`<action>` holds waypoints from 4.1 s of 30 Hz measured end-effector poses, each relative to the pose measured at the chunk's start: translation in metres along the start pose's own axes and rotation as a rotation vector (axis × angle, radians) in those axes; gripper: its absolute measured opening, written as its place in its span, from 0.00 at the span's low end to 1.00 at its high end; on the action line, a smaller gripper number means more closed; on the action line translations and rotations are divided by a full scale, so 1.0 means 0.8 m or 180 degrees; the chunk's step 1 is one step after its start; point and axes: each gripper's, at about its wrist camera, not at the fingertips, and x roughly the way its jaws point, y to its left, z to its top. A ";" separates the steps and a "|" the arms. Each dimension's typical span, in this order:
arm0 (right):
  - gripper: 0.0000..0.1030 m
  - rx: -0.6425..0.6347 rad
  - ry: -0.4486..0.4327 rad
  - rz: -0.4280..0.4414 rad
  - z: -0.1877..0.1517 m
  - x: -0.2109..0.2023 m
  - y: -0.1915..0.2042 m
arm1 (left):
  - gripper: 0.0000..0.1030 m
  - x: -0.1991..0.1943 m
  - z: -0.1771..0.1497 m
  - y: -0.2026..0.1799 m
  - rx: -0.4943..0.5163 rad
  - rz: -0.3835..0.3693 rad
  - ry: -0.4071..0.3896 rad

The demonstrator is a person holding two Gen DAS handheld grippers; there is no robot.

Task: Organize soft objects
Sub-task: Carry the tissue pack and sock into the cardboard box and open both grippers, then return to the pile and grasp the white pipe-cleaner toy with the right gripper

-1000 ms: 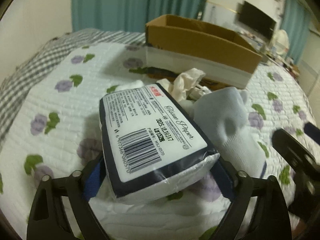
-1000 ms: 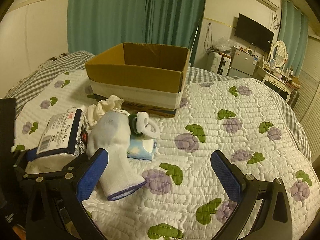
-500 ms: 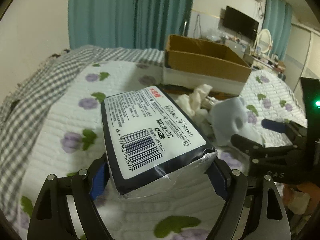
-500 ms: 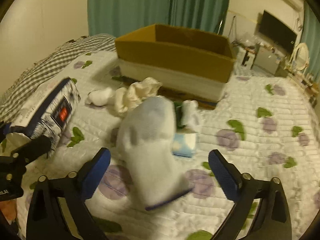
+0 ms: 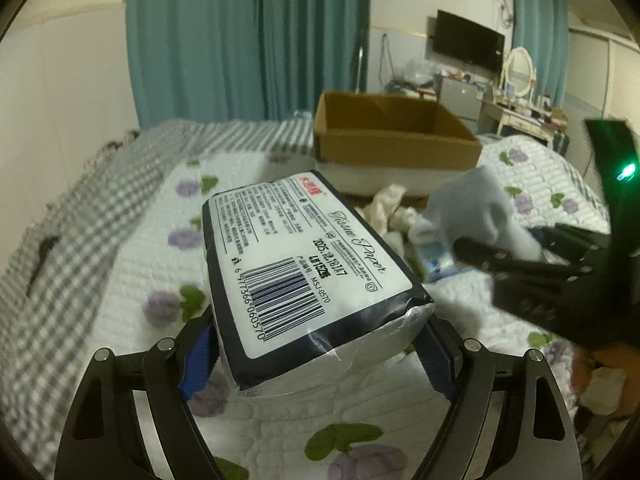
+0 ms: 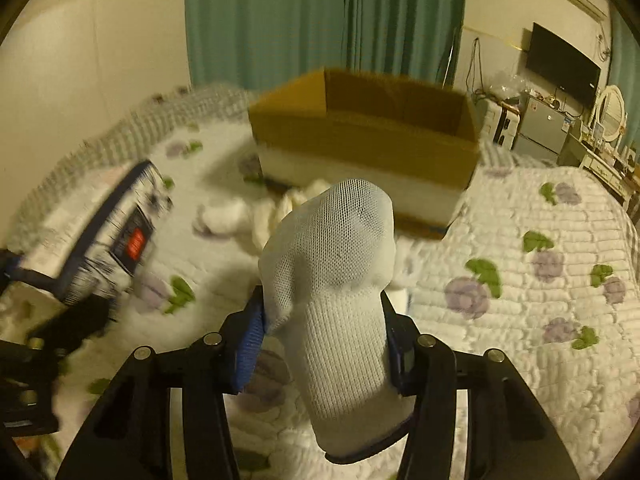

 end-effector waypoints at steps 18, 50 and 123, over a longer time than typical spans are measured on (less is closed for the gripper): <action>0.49 0.0203 -0.0710 0.0139 0.226 -0.045 -0.100 | 0.82 0.054 0.229 -0.038 0.0602 -0.0231 -0.0522; 0.87 0.0542 -0.0668 0.0057 0.252 0.009 -0.167 | 0.88 0.146 0.273 -0.072 0.0825 -0.0278 -0.0384; 0.58 0.0416 0.0170 -0.0057 0.019 0.058 -0.112 | 0.87 0.105 0.051 -0.064 -0.0042 -0.0106 0.0165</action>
